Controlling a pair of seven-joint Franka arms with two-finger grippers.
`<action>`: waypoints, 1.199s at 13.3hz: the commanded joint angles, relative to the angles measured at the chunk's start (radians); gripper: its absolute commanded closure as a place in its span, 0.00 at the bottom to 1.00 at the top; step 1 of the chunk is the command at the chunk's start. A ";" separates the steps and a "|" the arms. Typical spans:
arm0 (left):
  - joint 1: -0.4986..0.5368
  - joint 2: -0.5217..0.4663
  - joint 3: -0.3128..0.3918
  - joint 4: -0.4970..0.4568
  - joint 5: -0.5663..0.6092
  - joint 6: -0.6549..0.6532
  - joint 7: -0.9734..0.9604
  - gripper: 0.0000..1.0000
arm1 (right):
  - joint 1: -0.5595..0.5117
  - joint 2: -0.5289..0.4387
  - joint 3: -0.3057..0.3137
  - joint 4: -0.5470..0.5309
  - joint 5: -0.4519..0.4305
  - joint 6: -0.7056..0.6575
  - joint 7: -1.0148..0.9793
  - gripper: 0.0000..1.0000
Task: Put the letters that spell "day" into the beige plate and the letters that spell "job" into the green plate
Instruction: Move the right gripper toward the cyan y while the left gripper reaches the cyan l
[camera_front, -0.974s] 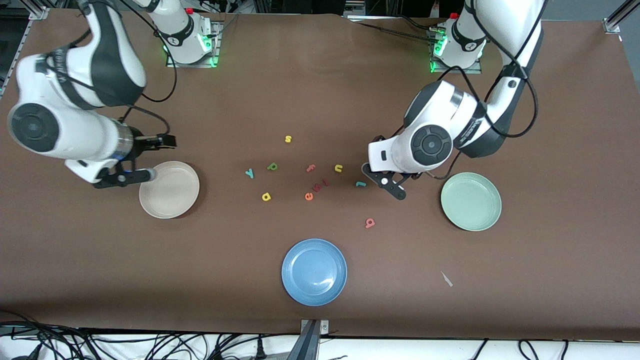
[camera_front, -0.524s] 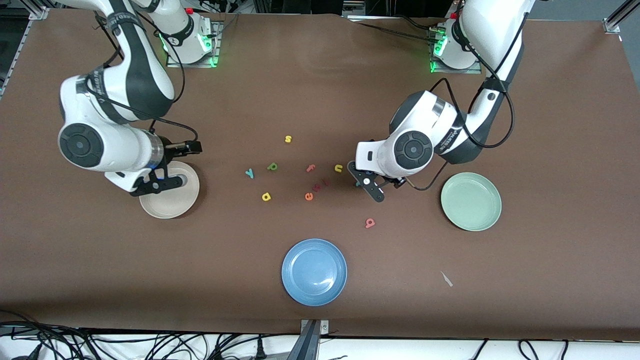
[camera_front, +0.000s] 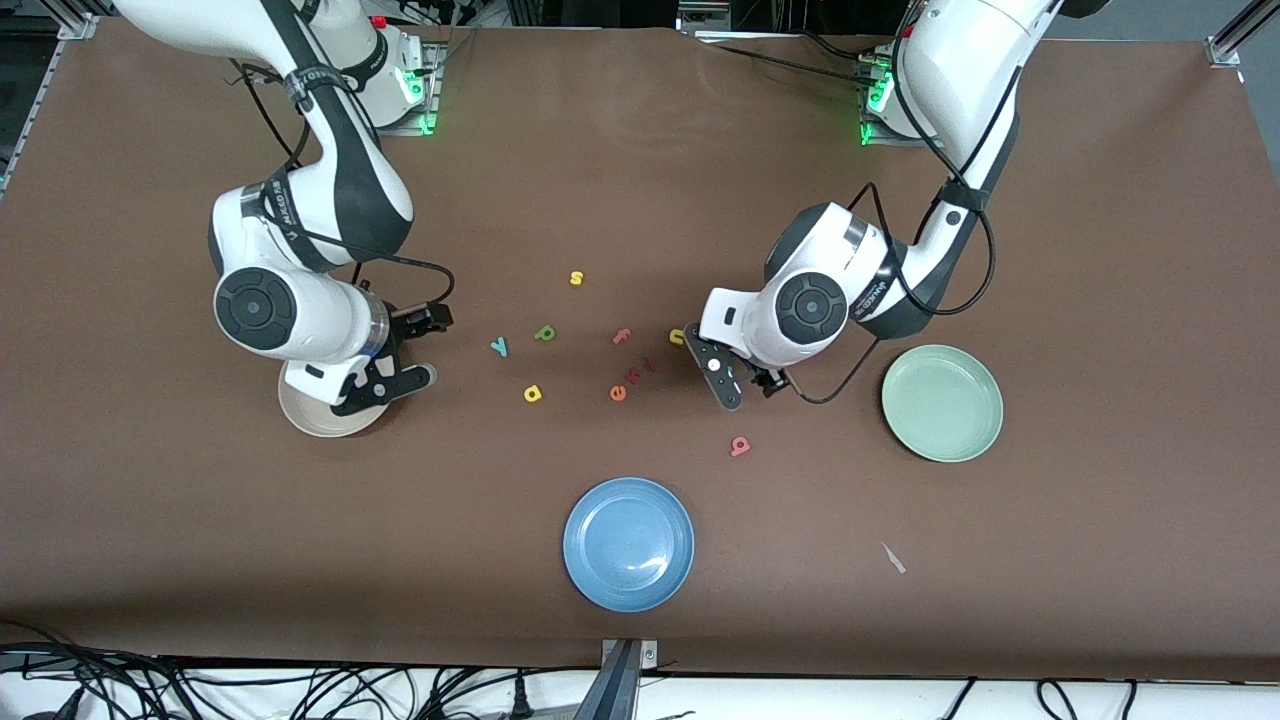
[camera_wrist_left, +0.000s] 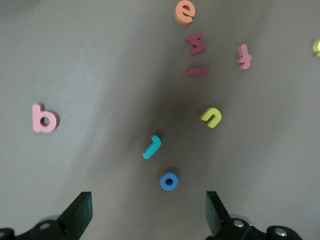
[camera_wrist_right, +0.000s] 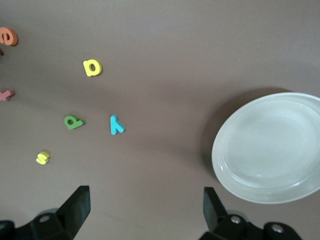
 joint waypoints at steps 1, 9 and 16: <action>-0.002 0.028 0.003 0.000 0.015 0.040 0.108 0.00 | 0.019 -0.018 -0.001 -0.061 0.003 0.103 -0.023 0.00; -0.058 0.037 0.003 -0.117 0.149 0.221 0.200 0.30 | 0.029 -0.058 0.021 -0.276 -0.049 0.407 -0.025 0.00; -0.060 0.066 0.004 -0.115 0.207 0.256 0.203 0.51 | 0.033 -0.050 0.071 -0.429 -0.150 0.634 -0.031 0.00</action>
